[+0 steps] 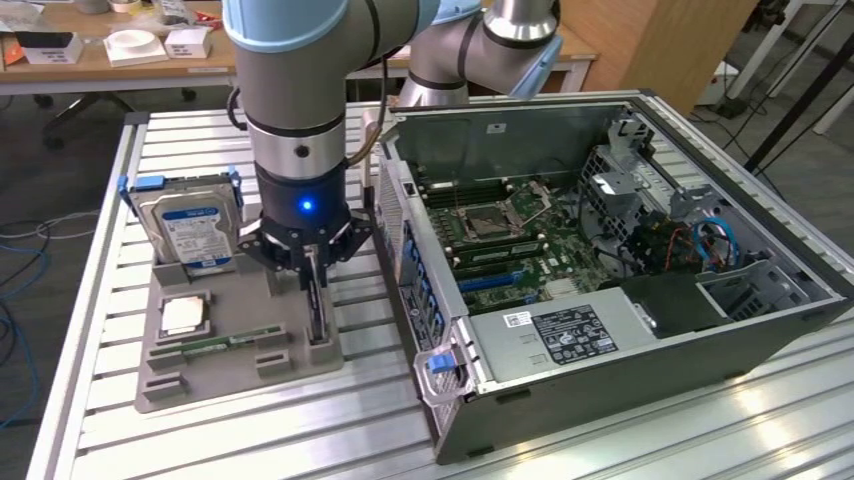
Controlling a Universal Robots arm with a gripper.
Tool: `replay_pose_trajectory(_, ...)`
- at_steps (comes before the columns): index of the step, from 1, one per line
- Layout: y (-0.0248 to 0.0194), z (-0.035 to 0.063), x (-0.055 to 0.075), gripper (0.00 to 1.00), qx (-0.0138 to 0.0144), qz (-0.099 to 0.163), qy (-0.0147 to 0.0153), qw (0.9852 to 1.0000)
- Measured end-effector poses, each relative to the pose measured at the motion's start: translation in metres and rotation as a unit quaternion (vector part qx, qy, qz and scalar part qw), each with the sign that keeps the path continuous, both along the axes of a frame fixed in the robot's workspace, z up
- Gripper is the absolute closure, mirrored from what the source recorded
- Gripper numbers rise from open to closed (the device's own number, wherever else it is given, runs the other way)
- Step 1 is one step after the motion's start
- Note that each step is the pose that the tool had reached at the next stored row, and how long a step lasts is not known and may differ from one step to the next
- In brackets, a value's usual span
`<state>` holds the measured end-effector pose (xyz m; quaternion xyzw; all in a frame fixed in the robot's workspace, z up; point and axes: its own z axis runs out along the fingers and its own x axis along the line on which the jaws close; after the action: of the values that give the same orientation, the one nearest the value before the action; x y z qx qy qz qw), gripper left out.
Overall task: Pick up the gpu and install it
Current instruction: 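Pick up the gpu and move the gpu toward the slot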
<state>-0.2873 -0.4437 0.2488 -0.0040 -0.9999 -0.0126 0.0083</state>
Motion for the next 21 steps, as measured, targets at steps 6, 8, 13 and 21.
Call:
replay_pose_trajectory(6, 0.0, 0.0001, 0.0, 0.74, -0.0004, 0.0, 0.0001, 1.0)
replay_pose_trajectory(8, 0.0, 0.0001, 0.0, 0.74, -0.0004, 0.0, 0.0001, 1.0)
replay_pose_trajectory(13, 0.0, 0.001, 0.0, 0.74, -0.0007, 0.0, 0.0002, 1.0)
replay_pose_trajectory(21, 0.0, 0.0123, 0.0, 0.74, -0.0006, 0.0, 0.0001, 1.0)
